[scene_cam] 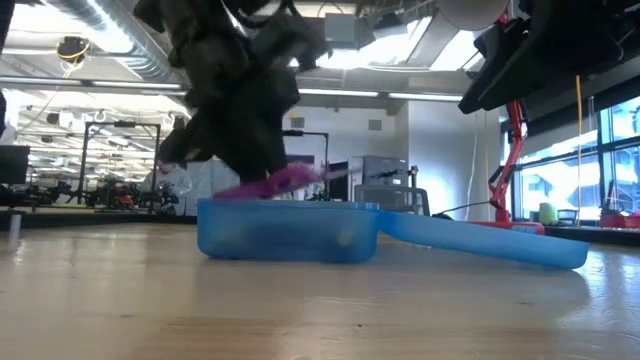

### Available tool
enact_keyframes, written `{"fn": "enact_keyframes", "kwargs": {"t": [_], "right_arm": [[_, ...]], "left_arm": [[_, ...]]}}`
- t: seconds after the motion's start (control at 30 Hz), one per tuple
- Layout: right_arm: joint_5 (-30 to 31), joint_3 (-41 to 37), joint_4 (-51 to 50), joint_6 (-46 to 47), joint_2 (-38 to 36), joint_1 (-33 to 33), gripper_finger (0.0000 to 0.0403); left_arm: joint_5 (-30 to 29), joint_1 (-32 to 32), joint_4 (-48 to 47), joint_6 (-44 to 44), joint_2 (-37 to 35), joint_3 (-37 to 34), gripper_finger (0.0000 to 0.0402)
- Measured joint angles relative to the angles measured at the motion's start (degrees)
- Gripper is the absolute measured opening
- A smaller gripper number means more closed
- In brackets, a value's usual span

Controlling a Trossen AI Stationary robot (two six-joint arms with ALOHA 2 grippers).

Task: Pick & place school supplies into a supply box
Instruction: Put the purple scissors into the blue supply box

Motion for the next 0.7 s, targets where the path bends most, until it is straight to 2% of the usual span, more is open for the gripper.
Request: {"fn": "enact_keyframes", "kwargs": {"t": [0.23,0.7], "right_arm": [[-1.33,0.00,0.17,0.22,0.00,0.02,0.0172],[-1.48,0.00,0.45,0.83,0.00,0.02,0.0172]], "left_arm": [[2.25,0.04,-1.17,-0.48,2.55,0.00,0.0058],[2.65,0.04,-3.51,-10.02,2.66,0.00,0.0059]]}}
